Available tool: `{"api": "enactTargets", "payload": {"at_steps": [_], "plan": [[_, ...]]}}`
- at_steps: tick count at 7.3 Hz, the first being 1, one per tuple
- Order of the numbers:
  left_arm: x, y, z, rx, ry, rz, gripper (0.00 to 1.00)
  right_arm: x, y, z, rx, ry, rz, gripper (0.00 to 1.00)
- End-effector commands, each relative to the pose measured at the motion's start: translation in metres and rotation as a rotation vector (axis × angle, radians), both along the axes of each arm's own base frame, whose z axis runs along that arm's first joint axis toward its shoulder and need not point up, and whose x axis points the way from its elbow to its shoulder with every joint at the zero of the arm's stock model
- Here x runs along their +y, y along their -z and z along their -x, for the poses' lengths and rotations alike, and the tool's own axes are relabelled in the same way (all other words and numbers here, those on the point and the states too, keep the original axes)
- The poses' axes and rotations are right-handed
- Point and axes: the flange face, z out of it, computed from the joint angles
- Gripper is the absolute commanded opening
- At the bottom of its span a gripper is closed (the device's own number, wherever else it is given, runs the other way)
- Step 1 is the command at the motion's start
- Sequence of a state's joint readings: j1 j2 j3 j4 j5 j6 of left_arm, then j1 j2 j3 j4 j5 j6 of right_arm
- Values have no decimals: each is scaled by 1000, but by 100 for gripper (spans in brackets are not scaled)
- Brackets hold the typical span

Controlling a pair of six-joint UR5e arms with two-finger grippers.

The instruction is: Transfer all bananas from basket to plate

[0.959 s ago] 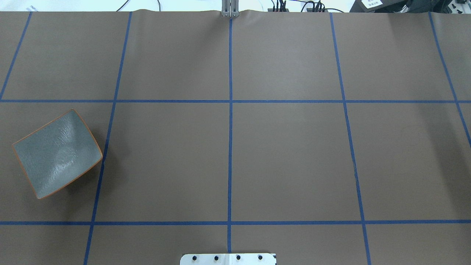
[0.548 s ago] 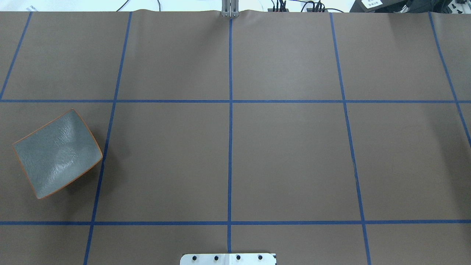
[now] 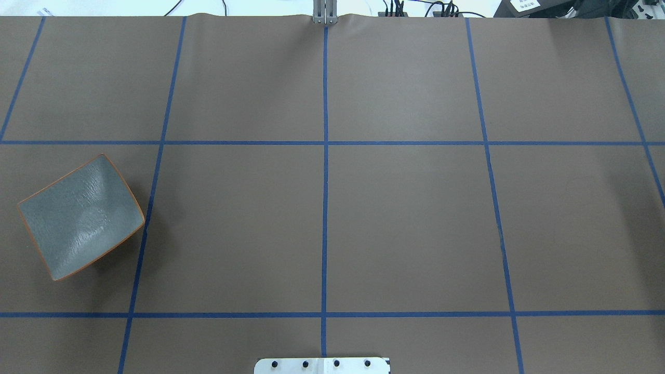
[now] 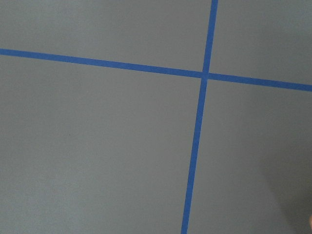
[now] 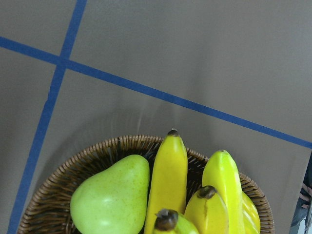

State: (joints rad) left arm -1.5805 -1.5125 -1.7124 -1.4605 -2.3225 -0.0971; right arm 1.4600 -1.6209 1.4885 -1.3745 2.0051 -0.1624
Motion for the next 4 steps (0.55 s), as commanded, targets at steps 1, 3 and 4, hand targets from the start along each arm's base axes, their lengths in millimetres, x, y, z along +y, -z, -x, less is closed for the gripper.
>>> {"api": "enactTargets", "payload": {"at_steps": [1, 3, 4], "plan": [[0, 0, 0, 0, 1, -1, 100, 2, -9, 4, 2, 15, 12, 100], [1, 0, 0, 0, 1, -1, 100, 4, -11, 3, 6, 17, 22, 99], [1, -1, 0, 0, 1, 0, 100, 5, -16, 3, 12, 21, 28, 98]]}}
